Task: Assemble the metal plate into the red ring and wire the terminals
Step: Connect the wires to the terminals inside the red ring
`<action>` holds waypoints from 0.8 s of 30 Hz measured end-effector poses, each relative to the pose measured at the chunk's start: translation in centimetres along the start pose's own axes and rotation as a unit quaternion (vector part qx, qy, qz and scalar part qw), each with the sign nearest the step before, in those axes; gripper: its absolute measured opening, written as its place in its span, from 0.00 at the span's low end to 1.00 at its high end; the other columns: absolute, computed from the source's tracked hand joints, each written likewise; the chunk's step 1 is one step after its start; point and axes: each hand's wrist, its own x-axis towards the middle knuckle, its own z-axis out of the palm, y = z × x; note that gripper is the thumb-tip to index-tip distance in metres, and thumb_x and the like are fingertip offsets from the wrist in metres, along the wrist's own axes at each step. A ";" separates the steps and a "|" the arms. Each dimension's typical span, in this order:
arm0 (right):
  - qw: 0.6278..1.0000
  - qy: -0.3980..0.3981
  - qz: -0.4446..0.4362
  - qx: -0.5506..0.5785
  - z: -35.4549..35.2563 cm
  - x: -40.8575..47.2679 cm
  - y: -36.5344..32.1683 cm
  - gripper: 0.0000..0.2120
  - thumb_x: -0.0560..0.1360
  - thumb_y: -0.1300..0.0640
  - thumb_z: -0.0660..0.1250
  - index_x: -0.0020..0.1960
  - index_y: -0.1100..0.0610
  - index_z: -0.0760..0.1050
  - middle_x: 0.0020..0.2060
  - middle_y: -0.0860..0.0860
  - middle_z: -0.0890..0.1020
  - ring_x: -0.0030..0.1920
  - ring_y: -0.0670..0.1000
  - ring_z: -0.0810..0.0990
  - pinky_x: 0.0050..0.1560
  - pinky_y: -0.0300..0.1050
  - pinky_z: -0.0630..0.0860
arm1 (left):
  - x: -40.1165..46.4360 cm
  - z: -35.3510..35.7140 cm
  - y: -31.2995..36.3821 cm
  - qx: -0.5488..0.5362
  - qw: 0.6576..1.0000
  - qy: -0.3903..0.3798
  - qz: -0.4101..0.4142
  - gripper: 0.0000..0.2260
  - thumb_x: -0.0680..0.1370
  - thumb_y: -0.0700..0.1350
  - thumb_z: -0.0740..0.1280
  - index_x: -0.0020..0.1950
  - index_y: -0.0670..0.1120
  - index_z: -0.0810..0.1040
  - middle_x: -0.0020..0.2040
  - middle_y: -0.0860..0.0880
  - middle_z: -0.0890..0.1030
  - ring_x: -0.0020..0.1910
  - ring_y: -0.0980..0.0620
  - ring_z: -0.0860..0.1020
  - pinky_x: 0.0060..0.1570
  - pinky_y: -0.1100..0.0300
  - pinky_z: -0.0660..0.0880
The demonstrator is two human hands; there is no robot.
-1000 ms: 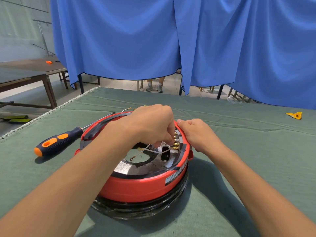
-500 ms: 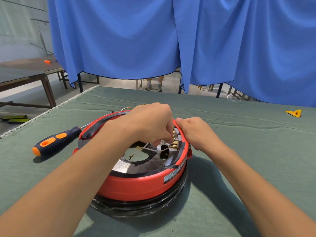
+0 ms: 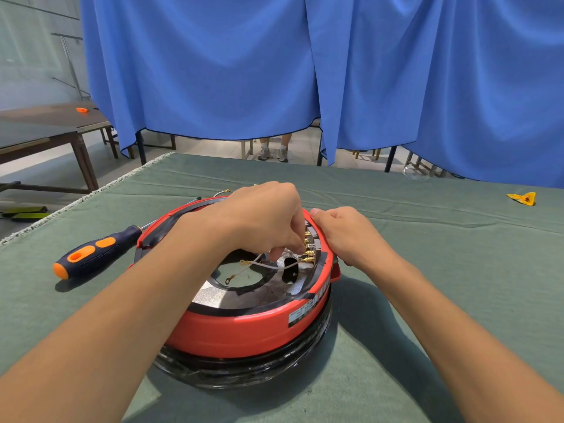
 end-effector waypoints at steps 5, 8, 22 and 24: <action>1.000 0.006 -0.004 -0.007 0.0 0.0 0.0 0.26 0.80 0.47 0.55 0.26 0.55 0.64 0.21 0.49 0.69 0.24 0.50 0.66 0.29 0.43 0.62 | 0.0 0.0 -0.1 -0.017 1.000 -0.010 0.003 0.04 0.73 0.51 0.72 0.40 0.53 0.84 0.24 0.59 0.79 0.23 0.64 0.74 0.20 0.73 0.62; 1.000 0.001 -0.001 -0.005 0.0 0.1 0.0 0.25 0.80 0.46 0.55 0.26 0.54 0.65 0.22 0.49 0.70 0.26 0.51 0.67 0.30 0.43 0.63 | 0.0 0.0 -0.1 -0.024 1.000 -0.010 0.007 0.04 0.73 0.50 0.72 0.40 0.53 0.84 0.23 0.58 0.79 0.22 0.64 0.73 0.21 0.73 0.62; 1.000 -0.003 0.001 -0.002 0.1 0.2 0.1 0.25 0.80 0.46 0.54 0.28 0.55 0.67 0.25 0.51 0.72 0.27 0.51 0.69 0.34 0.44 0.66 | -0.2 0.1 0.1 -0.007 1.000 0.012 0.004 0.05 0.73 0.51 0.72 0.38 0.53 0.84 0.24 0.58 0.79 0.23 0.65 0.73 0.28 0.64 0.64; 1.000 -0.001 0.002 -0.002 0.2 0.2 0.1 0.25 0.80 0.46 0.54 0.28 0.55 0.67 0.25 0.51 0.72 0.28 0.52 0.69 0.35 0.45 0.66 | -0.2 0.2 0.3 0.003 1.000 0.020 -0.001 0.05 0.72 0.51 0.72 0.39 0.53 0.84 0.24 0.58 0.79 0.25 0.64 0.75 0.28 0.64 0.64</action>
